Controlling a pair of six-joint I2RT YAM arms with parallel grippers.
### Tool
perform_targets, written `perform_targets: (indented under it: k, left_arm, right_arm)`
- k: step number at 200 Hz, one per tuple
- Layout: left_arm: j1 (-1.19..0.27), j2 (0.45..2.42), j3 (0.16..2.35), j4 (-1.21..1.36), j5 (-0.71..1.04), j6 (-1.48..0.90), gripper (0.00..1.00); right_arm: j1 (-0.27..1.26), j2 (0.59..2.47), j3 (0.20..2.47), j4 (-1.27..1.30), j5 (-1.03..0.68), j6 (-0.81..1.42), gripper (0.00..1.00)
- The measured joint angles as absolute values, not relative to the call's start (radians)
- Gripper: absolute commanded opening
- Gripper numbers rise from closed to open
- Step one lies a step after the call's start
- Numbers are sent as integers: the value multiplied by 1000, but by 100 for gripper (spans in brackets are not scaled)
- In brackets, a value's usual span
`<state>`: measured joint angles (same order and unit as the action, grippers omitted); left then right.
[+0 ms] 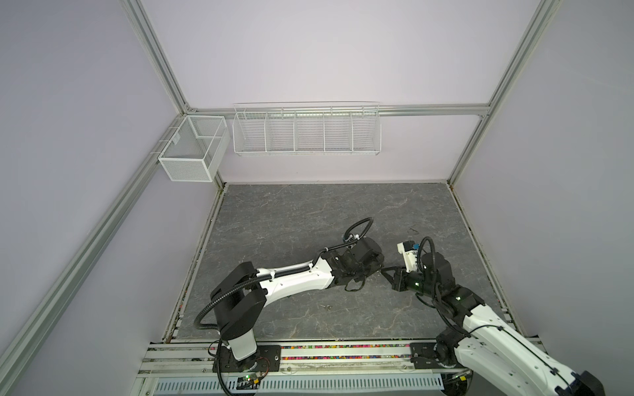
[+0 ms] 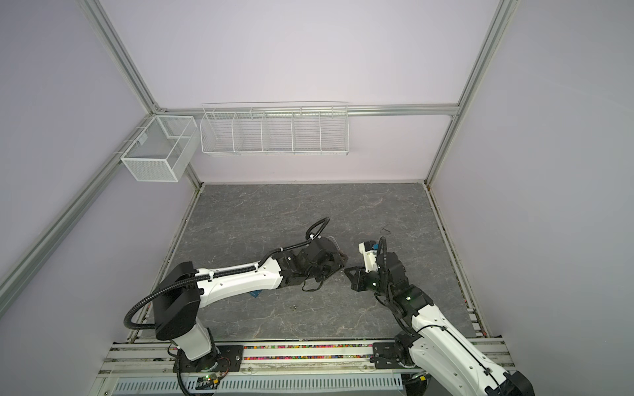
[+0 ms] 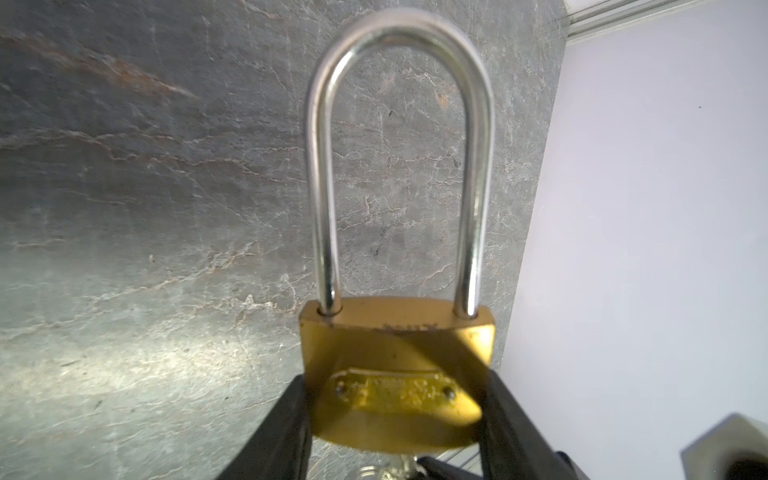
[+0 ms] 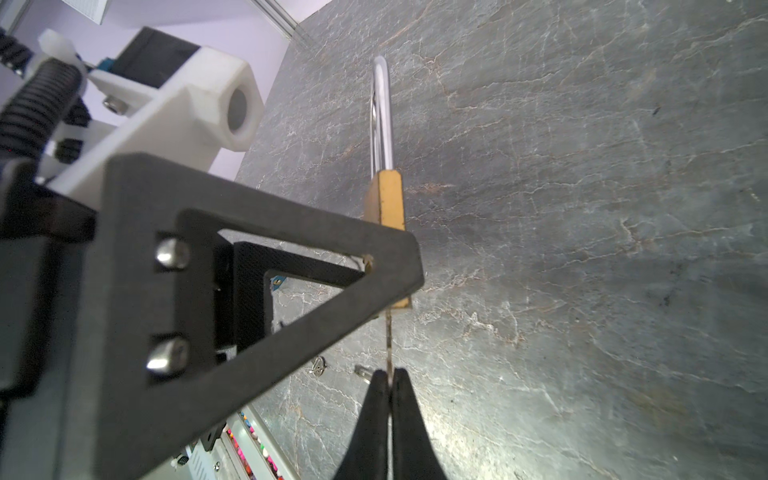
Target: Unlock with the key
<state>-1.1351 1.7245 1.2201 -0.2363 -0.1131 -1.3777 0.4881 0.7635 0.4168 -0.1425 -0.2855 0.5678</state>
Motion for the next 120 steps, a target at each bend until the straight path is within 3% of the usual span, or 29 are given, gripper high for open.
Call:
perform_targets:
  k: [120]
  left_arm:
    - [-1155,1733,1220,-192,-182,-1439,0]
  right_arm:
    - [496,767,419,-115,-204,664,6]
